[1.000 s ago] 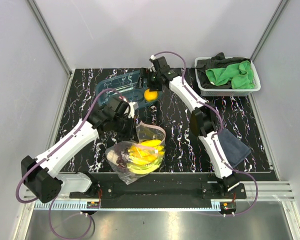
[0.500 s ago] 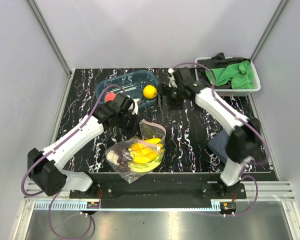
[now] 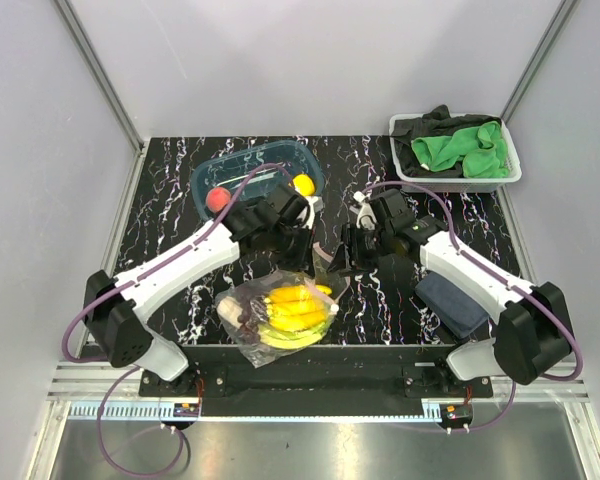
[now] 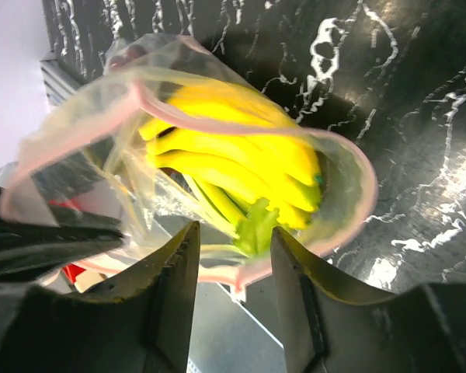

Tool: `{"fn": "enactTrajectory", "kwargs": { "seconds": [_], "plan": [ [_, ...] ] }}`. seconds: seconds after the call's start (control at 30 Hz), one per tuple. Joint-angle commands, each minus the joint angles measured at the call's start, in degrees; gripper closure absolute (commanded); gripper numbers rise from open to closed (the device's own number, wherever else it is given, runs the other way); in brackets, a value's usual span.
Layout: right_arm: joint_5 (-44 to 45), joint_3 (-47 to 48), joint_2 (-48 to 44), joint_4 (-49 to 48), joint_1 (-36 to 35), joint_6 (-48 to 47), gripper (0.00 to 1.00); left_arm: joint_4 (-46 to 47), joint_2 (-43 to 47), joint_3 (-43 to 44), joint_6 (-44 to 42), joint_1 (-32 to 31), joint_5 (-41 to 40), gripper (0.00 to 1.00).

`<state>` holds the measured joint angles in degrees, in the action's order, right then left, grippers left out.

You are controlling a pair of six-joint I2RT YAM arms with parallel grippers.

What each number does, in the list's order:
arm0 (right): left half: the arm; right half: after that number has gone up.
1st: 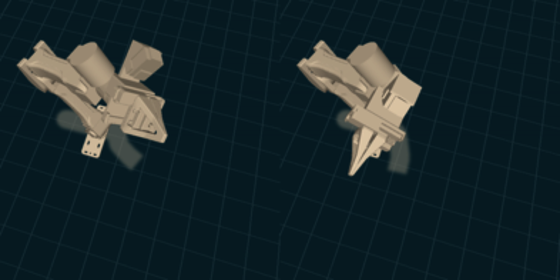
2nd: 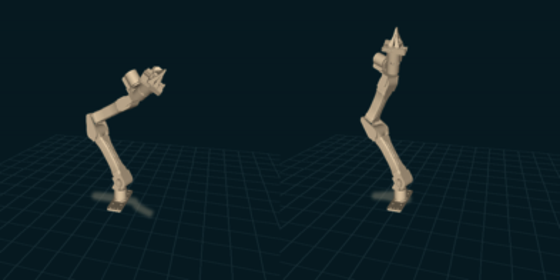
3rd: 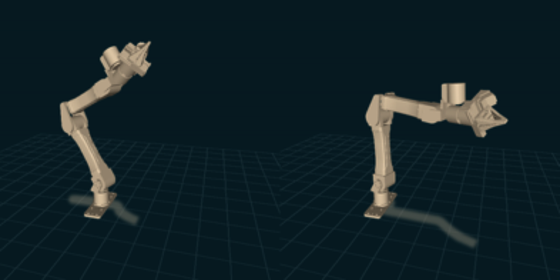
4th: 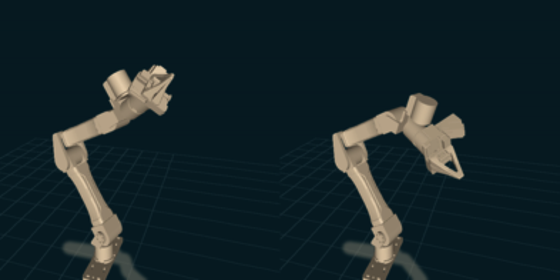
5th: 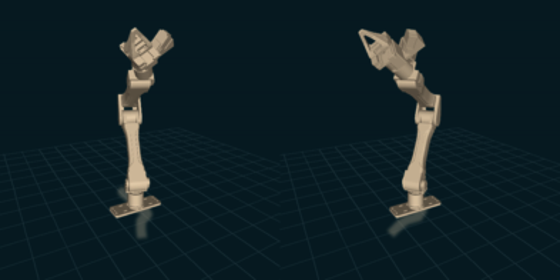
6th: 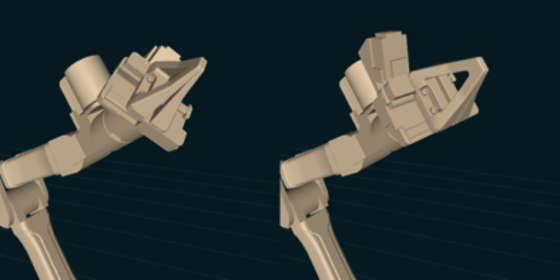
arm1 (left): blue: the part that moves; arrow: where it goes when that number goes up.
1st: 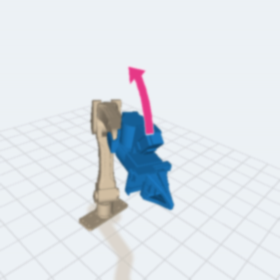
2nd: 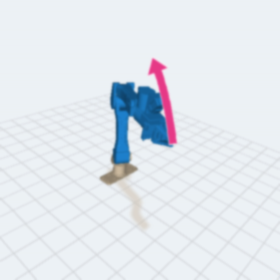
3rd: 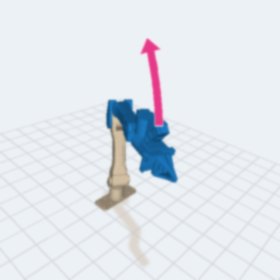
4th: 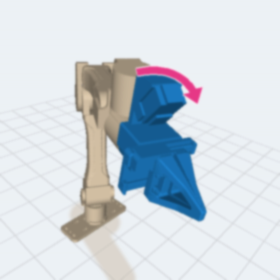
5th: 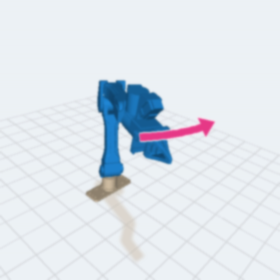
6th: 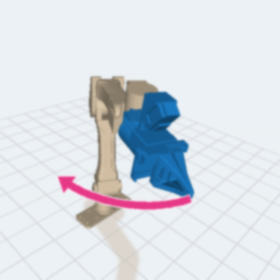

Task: Open the zip-top bag and remove the fake food

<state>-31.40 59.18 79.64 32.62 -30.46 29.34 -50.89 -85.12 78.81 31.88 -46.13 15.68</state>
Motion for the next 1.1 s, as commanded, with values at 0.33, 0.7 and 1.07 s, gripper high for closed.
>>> {"fn": "enactTrajectory", "kwargs": {
  "seconds": [0.33,0.7,1.07],
  "plan": [
    [-4.2,-5.74,5.43,-10.91,-1.62,2.12,0.61,3.34,-0.92,3.81,5.39,-3.79,-4.43,1.0],
    [-3.32,-7.58,10.89,-10.47,-1.8,2.12,0.62,4.75,-2.5,4.16,6.0,-3.88,-2.85,1.0],
    [-2.36,-8.2,15.02,-11.79,-2.06,0.72,0.56,7.91,-5.67,3.46,6.53,-3.88,-0.57,1.0]
  ]
}}
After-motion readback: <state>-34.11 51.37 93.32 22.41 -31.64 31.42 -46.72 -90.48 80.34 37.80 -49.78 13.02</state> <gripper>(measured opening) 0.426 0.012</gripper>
